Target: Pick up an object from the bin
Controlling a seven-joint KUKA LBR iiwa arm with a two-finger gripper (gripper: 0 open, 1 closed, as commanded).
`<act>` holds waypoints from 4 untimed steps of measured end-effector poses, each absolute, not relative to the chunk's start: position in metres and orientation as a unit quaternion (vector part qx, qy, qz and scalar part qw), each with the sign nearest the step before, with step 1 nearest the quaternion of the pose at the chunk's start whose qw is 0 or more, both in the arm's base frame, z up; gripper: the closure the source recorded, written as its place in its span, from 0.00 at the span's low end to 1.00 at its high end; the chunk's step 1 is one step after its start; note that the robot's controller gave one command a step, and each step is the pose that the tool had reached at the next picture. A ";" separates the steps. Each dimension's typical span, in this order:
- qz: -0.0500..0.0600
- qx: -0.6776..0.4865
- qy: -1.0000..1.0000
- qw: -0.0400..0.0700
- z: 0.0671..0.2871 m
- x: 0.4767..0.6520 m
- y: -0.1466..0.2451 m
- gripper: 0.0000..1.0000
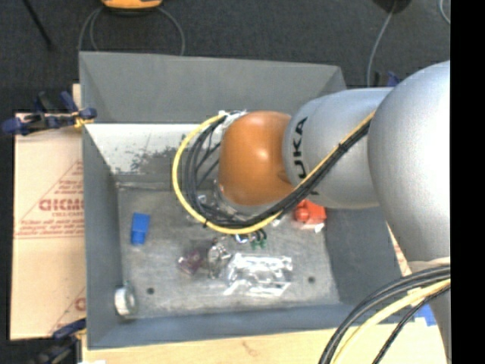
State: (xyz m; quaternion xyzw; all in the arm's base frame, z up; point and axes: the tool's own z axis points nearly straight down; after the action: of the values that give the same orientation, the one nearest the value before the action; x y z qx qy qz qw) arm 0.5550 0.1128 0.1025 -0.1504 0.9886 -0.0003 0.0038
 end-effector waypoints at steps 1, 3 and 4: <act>-0.001 -0.184 0.983 0.003 0.107 0.558 0.097 0.00; 0.000 -0.231 0.973 0.003 0.076 0.561 0.108 0.00; 0.000 -0.231 0.973 0.005 0.078 0.562 0.109 1.00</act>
Offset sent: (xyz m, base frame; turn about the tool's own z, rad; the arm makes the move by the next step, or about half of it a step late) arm 0.0016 -0.0135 0.0041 -0.0703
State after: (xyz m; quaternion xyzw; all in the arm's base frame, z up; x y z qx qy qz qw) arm 0.5624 0.1087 0.0779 -0.2305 0.9731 0.0000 0.0047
